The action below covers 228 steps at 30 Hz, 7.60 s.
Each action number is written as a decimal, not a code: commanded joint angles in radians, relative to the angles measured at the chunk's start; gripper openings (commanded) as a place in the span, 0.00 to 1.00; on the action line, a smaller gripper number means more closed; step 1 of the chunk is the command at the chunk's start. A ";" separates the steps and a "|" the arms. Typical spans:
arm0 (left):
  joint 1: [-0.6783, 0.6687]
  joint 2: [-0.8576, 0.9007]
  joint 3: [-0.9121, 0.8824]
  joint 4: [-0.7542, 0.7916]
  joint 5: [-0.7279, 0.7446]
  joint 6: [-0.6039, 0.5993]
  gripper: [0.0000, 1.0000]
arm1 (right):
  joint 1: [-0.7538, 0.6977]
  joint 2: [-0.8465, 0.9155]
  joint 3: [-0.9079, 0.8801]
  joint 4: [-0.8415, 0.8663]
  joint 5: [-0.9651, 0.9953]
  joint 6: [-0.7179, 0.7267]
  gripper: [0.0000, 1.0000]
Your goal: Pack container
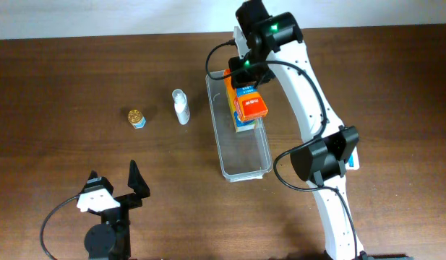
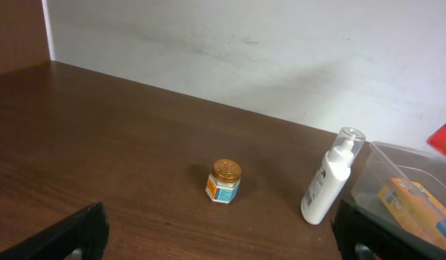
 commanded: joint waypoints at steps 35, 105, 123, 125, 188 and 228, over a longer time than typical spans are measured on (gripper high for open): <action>0.002 -0.006 -0.006 0.000 0.011 -0.009 0.99 | 0.045 -0.015 -0.334 0.302 0.116 0.090 0.44; 0.002 -0.006 -0.006 0.000 0.011 -0.009 0.99 | -0.522 -0.036 0.227 -0.157 0.236 -0.006 0.93; 0.002 -0.006 -0.006 0.000 0.010 -0.009 0.99 | -0.567 -0.375 -0.272 -0.157 0.198 -0.076 0.93; 0.002 -0.006 -0.006 0.000 0.011 -0.009 0.99 | -0.564 -0.441 -0.406 -0.157 0.175 -0.076 0.93; 0.002 -0.006 -0.006 0.000 0.011 -0.009 0.99 | -0.609 -0.492 -1.391 0.640 0.225 -0.295 0.99; 0.002 -0.006 -0.006 0.000 0.011 -0.009 0.99 | -0.609 -0.492 -1.310 0.587 0.091 -0.280 0.51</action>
